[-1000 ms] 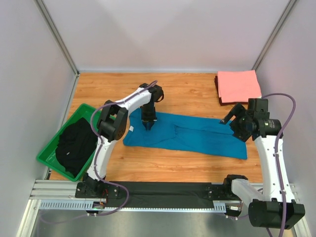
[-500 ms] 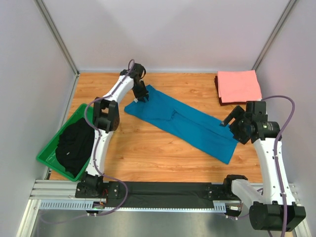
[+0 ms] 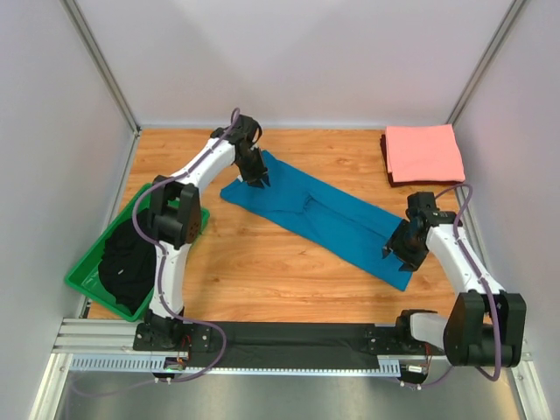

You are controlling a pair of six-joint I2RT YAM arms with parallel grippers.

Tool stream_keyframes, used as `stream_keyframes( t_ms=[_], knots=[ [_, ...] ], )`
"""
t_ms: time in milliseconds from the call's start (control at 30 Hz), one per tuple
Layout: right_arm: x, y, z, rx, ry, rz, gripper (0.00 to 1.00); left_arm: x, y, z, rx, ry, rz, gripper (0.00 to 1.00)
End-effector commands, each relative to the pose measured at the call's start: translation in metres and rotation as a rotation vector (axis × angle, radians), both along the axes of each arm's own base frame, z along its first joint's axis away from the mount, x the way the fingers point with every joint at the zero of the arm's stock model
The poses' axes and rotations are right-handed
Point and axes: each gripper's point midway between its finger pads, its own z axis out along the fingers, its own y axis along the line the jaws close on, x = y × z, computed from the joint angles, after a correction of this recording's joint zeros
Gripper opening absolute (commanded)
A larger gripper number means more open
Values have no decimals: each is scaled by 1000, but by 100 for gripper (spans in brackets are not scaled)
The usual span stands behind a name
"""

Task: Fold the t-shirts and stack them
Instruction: Fold the tshirt

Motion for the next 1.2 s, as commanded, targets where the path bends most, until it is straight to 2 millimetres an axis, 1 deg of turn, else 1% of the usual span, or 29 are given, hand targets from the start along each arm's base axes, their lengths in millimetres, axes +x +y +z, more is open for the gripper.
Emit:
stream_keyframes(
  t_ms=[0,33,67,100,200,300,400,433,467,500,533,567,600,633,700,733,767,800,833,867,900,933,967,1000,1033,1067,1100,1133,1167],
  knots=[
    [3,0,-25,-6,25,-51,55,-14,14,-40,76,118,17,31],
    [-1,1,-37,-1,66,-78,52,-14,16,-46,94,133,15,31],
    [1,1,-43,-1,66,-96,50,-9,16,-54,110,142,14,31],
    [-7,3,-53,-26,93,-84,49,-9,20,-58,135,156,18,31],
    [-11,2,-66,-58,107,-111,45,1,25,-73,178,165,24,31],
    [-12,5,-70,-56,108,-131,45,13,28,-86,178,161,31,30],
    [-15,19,-66,-46,106,-121,44,36,29,-92,141,129,43,31],
    [-17,32,-63,-40,97,-77,44,44,27,-92,117,106,42,30],
    [-19,41,-58,-31,91,-64,44,63,15,-87,35,45,18,32],
    [-21,51,-55,-19,85,-75,45,76,15,-85,-17,12,21,33],
    [-23,69,-48,-8,69,-23,45,88,10,-78,-71,-24,17,34],
    [-33,74,-44,-14,95,-12,46,105,-1,-65,-152,-77,-2,34],
    [-34,80,-37,0,85,-26,47,116,2,-56,-194,-93,18,34],
    [-39,87,-28,10,88,4,48,127,-4,-34,-257,-145,-1,34],
    [-39,90,-14,29,64,34,49,133,-2,-10,-298,-183,6,35],
    [-35,89,-4,27,28,91,50,131,-3,1,-303,-205,-3,35],
    [-28,85,10,-2,-7,121,51,125,0,21,-298,-238,0,35],
    [-24,82,16,-24,-23,149,51,120,2,29,-297,-244,7,36],
    [-23,76,18,-56,-16,208,51,105,6,39,-296,-239,11,36],
    [-18,74,21,-73,-27,226,50,100,7,45,-299,-249,14,36],
    [-9,70,24,-102,-44,232,50,91,3,48,-298,-242,10,36],
    [-4,65,20,-126,-31,235,47,76,2,51,-295,-231,3,36],
    [9,68,17,-123,-63,261,46,71,0,51,-281,-235,4,36],
    [14,69,12,-113,-64,275,45,62,-9,49,-279,-224,-15,36],
    [22,69,8,-104,-70,275,41,50,-12,43,-276,-200,-22,35],
    [33,73,-2,-100,-64,303,39,47,-20,43,-296,-200,-32,35],
    [40,74,-5,-101,-66,314,38,39,-31,42,-302,-195,-52,35],
    [51,77,-5,-102,-75,327,37,33,-36,35,-299,-180,-57,34],
    [60,80,-15,-111,-64,358,36,32,-42,31,-295,-179,-59,34]
  ],
)
